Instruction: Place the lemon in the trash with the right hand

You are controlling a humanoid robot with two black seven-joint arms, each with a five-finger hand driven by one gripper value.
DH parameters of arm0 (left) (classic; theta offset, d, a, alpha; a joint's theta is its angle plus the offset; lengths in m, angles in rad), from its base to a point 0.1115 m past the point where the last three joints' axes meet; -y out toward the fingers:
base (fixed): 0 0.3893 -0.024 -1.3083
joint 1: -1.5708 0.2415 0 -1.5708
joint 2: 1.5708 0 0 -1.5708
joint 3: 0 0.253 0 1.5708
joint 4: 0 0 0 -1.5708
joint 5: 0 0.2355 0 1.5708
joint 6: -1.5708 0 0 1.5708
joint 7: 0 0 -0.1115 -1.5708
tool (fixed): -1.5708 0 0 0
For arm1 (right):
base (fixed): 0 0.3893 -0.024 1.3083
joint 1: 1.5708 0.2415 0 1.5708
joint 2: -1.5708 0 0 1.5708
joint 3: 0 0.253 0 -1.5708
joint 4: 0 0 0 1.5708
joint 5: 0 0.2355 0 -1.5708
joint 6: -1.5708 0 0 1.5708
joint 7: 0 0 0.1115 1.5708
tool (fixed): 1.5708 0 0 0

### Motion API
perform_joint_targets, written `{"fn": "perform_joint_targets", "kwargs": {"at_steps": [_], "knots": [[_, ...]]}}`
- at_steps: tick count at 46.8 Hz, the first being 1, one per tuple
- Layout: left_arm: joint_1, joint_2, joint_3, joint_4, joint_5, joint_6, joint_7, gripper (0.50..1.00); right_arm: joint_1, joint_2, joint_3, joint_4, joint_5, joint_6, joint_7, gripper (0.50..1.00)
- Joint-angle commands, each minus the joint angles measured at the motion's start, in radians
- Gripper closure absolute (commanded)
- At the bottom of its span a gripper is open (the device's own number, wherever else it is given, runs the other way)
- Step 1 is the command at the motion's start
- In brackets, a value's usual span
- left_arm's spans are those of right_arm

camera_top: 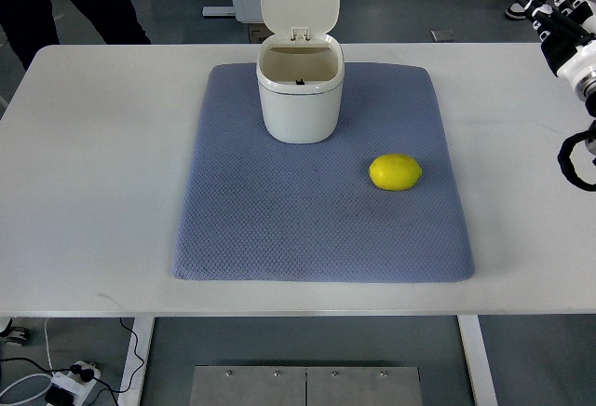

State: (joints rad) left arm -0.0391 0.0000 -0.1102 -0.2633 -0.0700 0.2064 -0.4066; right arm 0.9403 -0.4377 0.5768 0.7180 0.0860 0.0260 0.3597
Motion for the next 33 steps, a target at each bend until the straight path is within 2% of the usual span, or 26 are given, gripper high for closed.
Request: {"fn": "perform_joint_targets", "kwargs": {"at_steps": [1, 33], "knots": [[0.002, 0.000, 0.000, 0.001, -0.008, 0.001, -0.004, 0.500, 0.000, -0.001, 0.000, 0.000, 0.000, 0.000, 0.001, 0.500], [0.016, 0.000, 0.003, -0.001, 0.003, -0.009, -0.001, 0.500, -0.003, 0.000, 0.003, -0.006, -0.002, 0.000, 0.001, 0.500]]}}
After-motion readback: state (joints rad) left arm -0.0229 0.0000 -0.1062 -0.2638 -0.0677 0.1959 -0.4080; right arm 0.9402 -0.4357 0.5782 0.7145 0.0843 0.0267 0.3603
